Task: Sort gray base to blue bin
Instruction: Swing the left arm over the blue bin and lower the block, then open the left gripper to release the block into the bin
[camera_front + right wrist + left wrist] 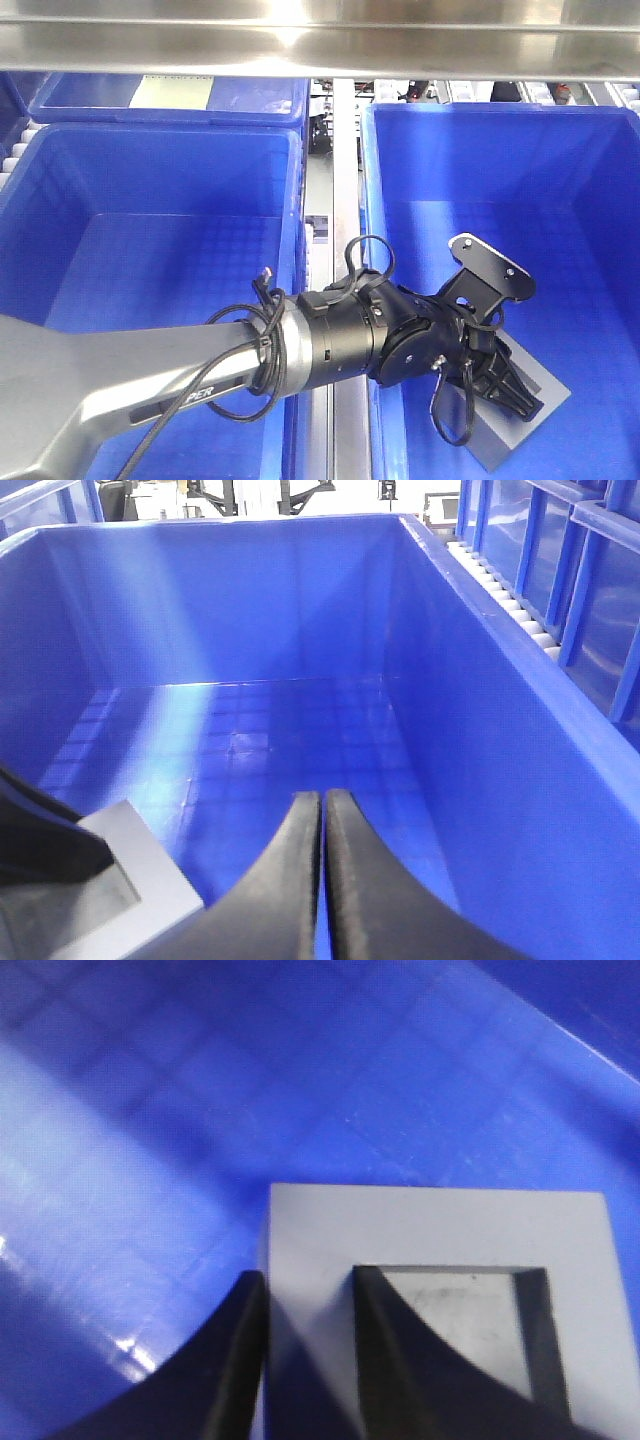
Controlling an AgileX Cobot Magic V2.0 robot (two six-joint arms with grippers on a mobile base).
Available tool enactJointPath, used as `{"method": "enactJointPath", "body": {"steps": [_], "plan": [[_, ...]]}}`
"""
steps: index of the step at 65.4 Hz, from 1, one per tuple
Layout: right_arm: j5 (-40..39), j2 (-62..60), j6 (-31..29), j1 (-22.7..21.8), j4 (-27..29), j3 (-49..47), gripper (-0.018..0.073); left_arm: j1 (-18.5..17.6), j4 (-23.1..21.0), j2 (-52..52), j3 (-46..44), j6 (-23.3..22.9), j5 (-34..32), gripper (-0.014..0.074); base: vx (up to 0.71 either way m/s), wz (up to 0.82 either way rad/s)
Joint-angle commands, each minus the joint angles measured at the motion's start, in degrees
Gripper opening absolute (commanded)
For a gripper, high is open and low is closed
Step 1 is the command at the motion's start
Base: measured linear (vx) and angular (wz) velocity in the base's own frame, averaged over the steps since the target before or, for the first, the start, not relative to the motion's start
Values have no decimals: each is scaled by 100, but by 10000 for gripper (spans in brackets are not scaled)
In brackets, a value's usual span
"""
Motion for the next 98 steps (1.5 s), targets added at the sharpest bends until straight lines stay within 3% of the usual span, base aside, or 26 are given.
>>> {"method": "enactJointPath", "body": {"steps": [1,8,16,23,34,58,79,98], "plan": [[-205,-10,-34,-2,-33,35,-5,-4,-49,-445,-175,-77,-145,328,0,0],[-205,-10,-34,-2,-33,35,-5,-4,-54,-620,-175,-94,124,405,0,0],[-210,-10,-34,-2,-33,35,-5,-4,-42,-890,-87,-122,543,386,0,0],[-210,-10,-34,-2,-33,35,-5,-10,0,-1317,355,-116,163,280,0,0],[-210,-10,-34,-2,-33,35,-5,-10,22,-2207,1392,-101,-726,-12,0,0],[-210,-10,-34,-2,-33,35,-5,-10,54,-4689,3956,-119,-2013,-8,0,0],[-210,-10,-34,-2,-33,35,-5,-4,54,-7348,5792,-124,-1933,-8,0,0],[-206,-10,-34,-2,-33,35,-5,-4,54,-9309,6624,-124,-1494,-8,0,0]]}}
